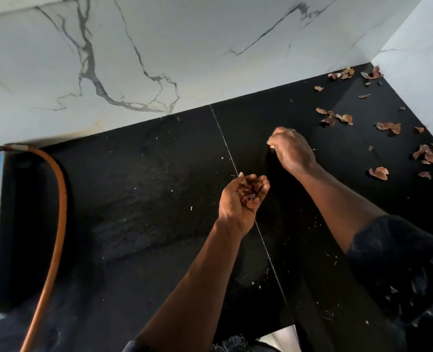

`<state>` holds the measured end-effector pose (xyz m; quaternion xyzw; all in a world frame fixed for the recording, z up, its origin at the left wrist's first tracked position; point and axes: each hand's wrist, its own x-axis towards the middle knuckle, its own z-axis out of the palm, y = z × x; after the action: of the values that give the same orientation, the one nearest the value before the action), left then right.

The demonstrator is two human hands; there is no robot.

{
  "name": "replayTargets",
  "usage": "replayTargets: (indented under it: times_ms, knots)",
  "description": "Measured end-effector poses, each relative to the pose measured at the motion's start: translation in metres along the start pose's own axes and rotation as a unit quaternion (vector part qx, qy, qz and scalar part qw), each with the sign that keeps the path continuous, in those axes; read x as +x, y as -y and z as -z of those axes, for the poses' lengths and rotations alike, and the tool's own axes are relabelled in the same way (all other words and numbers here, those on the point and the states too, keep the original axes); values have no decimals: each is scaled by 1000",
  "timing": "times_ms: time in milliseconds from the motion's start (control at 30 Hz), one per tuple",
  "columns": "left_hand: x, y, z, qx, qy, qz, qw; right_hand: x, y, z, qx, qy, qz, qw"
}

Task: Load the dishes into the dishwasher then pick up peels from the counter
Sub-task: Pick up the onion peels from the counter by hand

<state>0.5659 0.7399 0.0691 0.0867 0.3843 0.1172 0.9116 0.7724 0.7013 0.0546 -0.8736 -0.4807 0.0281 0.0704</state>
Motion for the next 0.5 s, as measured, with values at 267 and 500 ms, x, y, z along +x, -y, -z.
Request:
replayTargets:
  times_ms: [267, 500]
  knots:
    - [-1, 16, -5, 12, -22, 10, 1000, -91, 12, 25, 215, 2, -159, 964]
    - [-13, 40, -10, 82, -47, 47, 994, -149, 69, 66, 254, -42, -86, 962]
